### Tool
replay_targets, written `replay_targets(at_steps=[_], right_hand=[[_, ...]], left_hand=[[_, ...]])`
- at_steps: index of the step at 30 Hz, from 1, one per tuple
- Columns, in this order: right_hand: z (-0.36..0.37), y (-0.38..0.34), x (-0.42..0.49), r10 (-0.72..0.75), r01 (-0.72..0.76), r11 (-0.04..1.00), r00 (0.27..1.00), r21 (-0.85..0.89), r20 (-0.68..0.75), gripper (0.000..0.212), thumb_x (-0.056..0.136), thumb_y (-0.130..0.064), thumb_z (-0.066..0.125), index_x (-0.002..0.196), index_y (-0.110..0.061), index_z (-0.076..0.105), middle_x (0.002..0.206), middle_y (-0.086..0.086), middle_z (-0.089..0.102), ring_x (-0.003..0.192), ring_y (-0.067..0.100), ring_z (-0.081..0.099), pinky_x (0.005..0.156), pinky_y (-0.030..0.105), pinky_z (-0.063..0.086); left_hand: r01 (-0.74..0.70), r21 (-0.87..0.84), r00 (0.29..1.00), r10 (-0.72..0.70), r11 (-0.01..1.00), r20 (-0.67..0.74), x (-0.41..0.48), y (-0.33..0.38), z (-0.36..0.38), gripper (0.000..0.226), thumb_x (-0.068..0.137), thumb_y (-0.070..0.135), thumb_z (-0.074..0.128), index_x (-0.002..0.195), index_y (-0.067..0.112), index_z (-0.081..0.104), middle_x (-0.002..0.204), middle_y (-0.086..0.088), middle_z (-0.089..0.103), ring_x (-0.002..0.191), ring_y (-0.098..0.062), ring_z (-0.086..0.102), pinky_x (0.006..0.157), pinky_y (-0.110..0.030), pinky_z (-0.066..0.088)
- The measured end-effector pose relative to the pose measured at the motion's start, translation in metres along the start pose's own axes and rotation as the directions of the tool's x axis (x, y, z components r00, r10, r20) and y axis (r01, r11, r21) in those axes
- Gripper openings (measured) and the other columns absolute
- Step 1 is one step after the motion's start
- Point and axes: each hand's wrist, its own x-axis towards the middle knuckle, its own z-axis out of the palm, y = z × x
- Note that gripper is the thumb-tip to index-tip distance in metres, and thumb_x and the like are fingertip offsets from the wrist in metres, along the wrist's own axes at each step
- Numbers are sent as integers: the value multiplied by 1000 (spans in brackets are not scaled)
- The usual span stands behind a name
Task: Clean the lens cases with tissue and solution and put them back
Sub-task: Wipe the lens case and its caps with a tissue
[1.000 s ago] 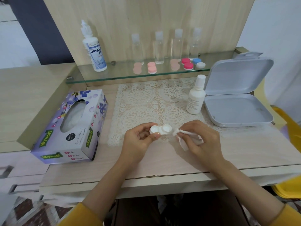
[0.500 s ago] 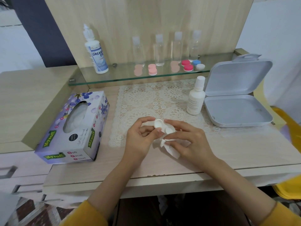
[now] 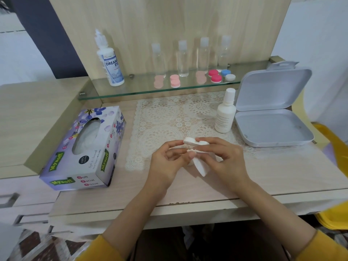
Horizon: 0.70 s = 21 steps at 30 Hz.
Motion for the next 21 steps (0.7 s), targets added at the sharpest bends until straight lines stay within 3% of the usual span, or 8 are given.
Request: replay_targets(at_steps=[4,9,12,15,18,21], right_hand=[[0,-5,1,73,-72,995,997,69,-6,24,73,-27,66,93,-15,71,96,-8,67,92,-3,62,78,8,45],[-1,-10,0,197,-202,967,979,153,47,29,73,-36,64,95,-18,71,94,-13,68,90,0,64,69,14,50],[-5,-12,1,292,-301,930,954,209,76,28,74,-40,63,91,-20,72,93,-9,70,86,6,66,66,22,54],[-11,-12,4,343,-365,894,931,260,128,8,80,-18,69,87,-20,73,91,-1,71,74,17,68,67,34,57],[-15,-13,7,380,-421,861,905,285,191,32,82,5,61,91,-24,70,80,4,70,65,19,67,65,29,56],[-16,-13,9,409,-464,842,882,277,234,33,81,8,60,98,-20,62,75,13,68,63,24,66,63,26,55]], left_hand=[[-32,15,999,33,999,-30,-3,-2,2,37,61,7,77,94,10,61,80,-2,70,72,-8,65,69,-17,51],[-103,66,995,104,992,-2,-4,-3,1,17,65,19,73,81,13,70,77,1,69,76,-10,62,75,-22,51],[-112,48,993,113,993,-18,-3,-3,-3,8,77,10,66,84,6,62,76,-3,65,75,-13,60,71,-26,50],[-59,-7,998,58,998,-37,-2,0,-7,8,86,1,56,82,8,54,68,0,61,63,-10,58,53,-24,49],[-61,5,998,61,998,-2,-1,5,-11,7,82,4,61,84,9,56,72,-1,63,63,-10,59,47,-20,45],[-39,16,999,39,999,35,1,10,-13,5,77,6,65,80,9,65,69,3,66,63,-5,62,45,-18,46]])
